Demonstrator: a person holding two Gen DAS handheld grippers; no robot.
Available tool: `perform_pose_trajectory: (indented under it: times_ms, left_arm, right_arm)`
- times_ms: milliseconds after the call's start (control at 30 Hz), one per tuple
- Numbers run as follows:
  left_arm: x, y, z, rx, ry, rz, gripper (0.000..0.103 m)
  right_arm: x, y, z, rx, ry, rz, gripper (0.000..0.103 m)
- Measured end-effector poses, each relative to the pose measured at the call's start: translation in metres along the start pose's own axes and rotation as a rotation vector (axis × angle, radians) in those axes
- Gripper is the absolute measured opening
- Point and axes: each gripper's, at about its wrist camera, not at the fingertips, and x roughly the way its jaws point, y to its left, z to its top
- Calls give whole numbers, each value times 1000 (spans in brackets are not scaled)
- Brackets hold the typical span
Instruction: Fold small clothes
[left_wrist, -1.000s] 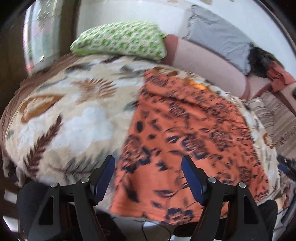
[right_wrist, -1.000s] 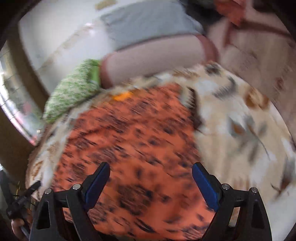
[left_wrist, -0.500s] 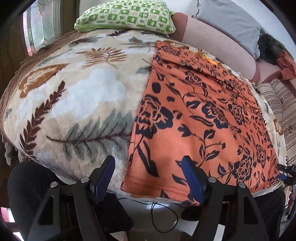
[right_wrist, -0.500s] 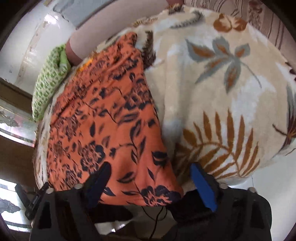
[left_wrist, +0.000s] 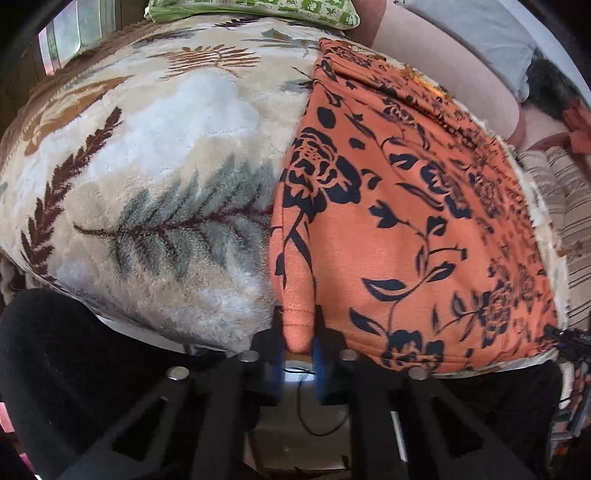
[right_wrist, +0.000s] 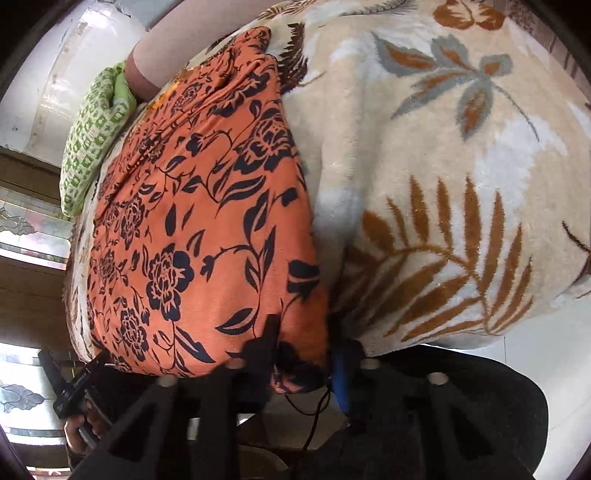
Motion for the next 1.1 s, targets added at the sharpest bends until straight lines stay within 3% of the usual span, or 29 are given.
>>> perform_pose_trajectory:
  times_ms: [100, 233, 300, 367, 400, 433, 467, 500, 533, 567, 600, 733, 900, 1033, 1100]
  left_arm:
    - [-8, -4, 0, 22, -26, -2, 9]
    - [-1, -3, 2, 9, 3, -5, 11]
    - [-9, -4, 4, 12, -36, 17, 23]
    - [-18, -4, 6, 2, -90, 21, 65]
    - [-21, -3, 7, -5, -121, 14, 66]
    - [-20, -3, 7, 1, -130, 22, 61]
    - [-15, -5, 8, 24, -102, 25, 17]
    - [-9, -6, 9, 38, -59, 30, 7]
    - [-7, -6, 10, 41, -53, 30, 6]
    - [-7, -6, 11, 53, -55, 30, 5]
    - [-9, -6, 12, 56, -59, 28, 5]
    - [-28, -5, 23, 52, -107, -11, 5]
    - [-55, -12, 48, 45, -164, -76, 5]
    - [-83, -22, 93, 59, -242, -136, 5]
    - [-94, -33, 133, 95, -294, -142, 5]
  right_arm:
    - [-14, -3, 0, 26, -24, 68, 11]
    - [-10, -9, 3, 35, -14, 74, 15]
    - [-7, -9, 4, 48, -2, 62, 17]
    - [-10, -1, 5, 13, -17, 31, 43]
    - [-11, 4, 5, -12, -29, 2, 86]
    - [-11, 8, 4, -34, -46, -13, 93]
    - [-9, 9, 5, -45, -44, -22, 92]
    - [-7, 8, 6, -34, -31, -10, 80]
    - [-5, 5, 8, -17, -15, 19, 35]
    - [-2, 2, 9, -7, 3, 22, 17]
    - [0, 2, 9, -12, 13, 26, 11]
    - [-10, 6, 10, -31, 27, 91, 8]
    - [-40, 12, 30, 16, -47, 283, 7]
    - [-53, 21, 68, 47, -108, 415, 7]
    - [-58, 30, 95, 45, -142, 461, 7]
